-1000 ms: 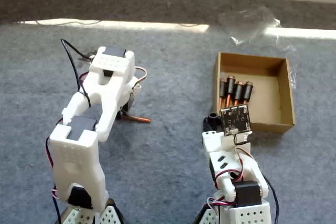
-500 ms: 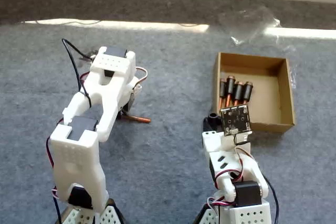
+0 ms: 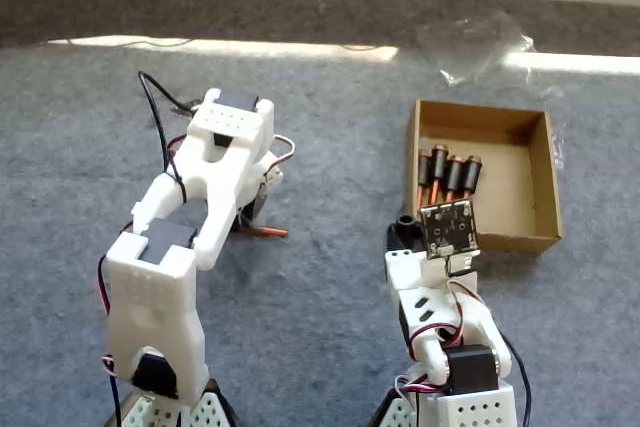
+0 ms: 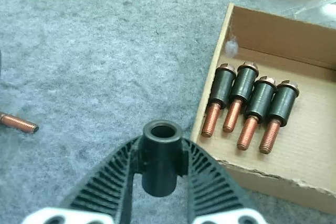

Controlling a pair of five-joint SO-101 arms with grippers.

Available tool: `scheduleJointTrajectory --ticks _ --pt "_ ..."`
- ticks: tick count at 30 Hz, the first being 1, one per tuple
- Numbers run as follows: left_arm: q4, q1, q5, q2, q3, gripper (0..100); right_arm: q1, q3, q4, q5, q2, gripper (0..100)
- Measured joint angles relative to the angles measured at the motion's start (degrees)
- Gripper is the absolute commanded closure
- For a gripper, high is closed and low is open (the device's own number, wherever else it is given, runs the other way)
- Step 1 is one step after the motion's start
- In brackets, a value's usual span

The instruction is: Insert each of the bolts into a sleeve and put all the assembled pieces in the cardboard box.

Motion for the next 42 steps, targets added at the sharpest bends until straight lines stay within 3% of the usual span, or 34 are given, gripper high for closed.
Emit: scheduleJointTrajectory --ticks 16,21,26,37,42 --pt "0.0 0.0 0.0 0.0 0.0 91 0.0 0.0 0.0 0.0 0.0 99.5" --pt "0.7 0.0 0.0 0.0 0.0 76 0.0 0.0 0.0 0.0 0.0 99.5" --pt "6.3 0.0 0.0 0.3 -3.1 60 0.0 0.0 0.0 0.0 0.0 99.5" --pt "8.4 0.3 0.2 4.0 -3.9 59 0.0 0.0 0.0 0.0 0.0 99.5" --pt "8.7 -0.7 4.6 6.2 -4.1 59 0.0 0.0 0.0 0.0 0.0 99.5"
